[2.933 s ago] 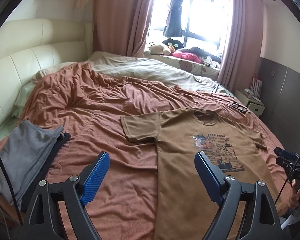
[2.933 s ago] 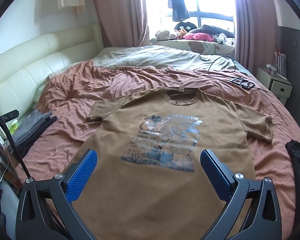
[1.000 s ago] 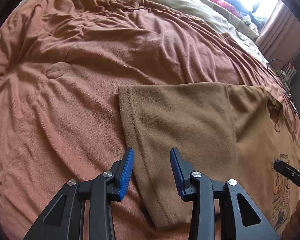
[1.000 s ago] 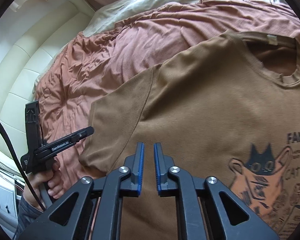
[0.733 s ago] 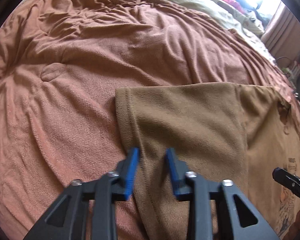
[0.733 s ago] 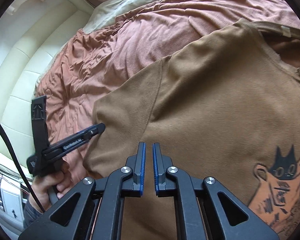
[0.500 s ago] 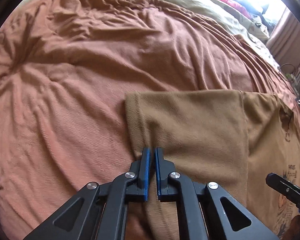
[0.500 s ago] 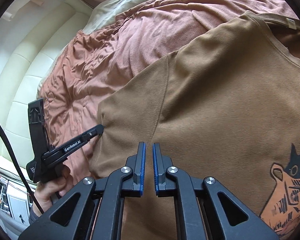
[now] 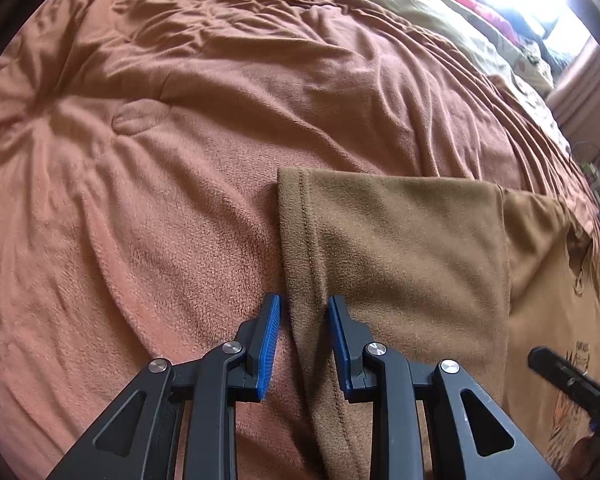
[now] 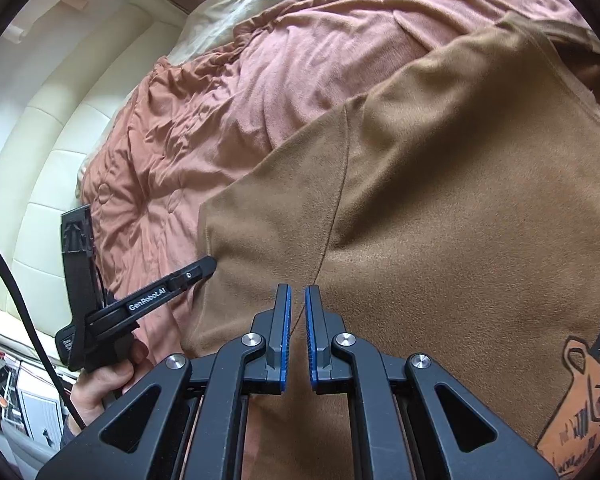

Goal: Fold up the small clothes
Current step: 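Lift the gripped side and fold it over toward the collar, then open left gripper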

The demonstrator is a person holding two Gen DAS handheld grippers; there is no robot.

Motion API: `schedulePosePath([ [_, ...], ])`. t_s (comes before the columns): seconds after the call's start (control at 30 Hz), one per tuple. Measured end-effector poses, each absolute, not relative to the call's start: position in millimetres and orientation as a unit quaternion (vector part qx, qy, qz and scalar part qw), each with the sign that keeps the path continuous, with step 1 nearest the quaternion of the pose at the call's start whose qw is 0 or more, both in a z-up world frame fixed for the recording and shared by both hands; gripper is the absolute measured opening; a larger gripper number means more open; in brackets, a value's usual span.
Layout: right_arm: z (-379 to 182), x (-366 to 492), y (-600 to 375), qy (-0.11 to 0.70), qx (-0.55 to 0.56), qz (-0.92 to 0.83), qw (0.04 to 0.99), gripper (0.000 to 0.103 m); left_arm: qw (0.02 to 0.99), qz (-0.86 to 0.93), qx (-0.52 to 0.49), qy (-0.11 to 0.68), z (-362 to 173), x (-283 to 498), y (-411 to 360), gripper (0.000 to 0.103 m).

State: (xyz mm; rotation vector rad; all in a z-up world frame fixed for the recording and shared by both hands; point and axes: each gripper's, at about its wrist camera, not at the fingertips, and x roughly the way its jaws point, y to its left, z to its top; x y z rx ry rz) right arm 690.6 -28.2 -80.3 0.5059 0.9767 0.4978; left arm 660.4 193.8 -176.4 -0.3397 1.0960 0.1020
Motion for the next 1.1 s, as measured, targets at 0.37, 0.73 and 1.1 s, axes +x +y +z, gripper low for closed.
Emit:
schedulePosePath([
  [0.37,-104.9,700.3,-29.9,0.489,0.274,0.221,0.798,0.001,0.854,-0.001,-0.171,0.491,-150.2,654.0,176.9,0.006],
  [0.73,-86.3,692.9,-53.2,0.467,0.269,0.222,0.812,0.006,0.875,-0.059,-0.162,0.453,-87.2,645.6,141.4,0.006],
  [1.1,-53.5,649.3,-129.9,0.42,0.28,0.193,0.841,0.064,0.876,-0.12,-0.143,0.445,-53.4,644.5,67.5,0.006],
])
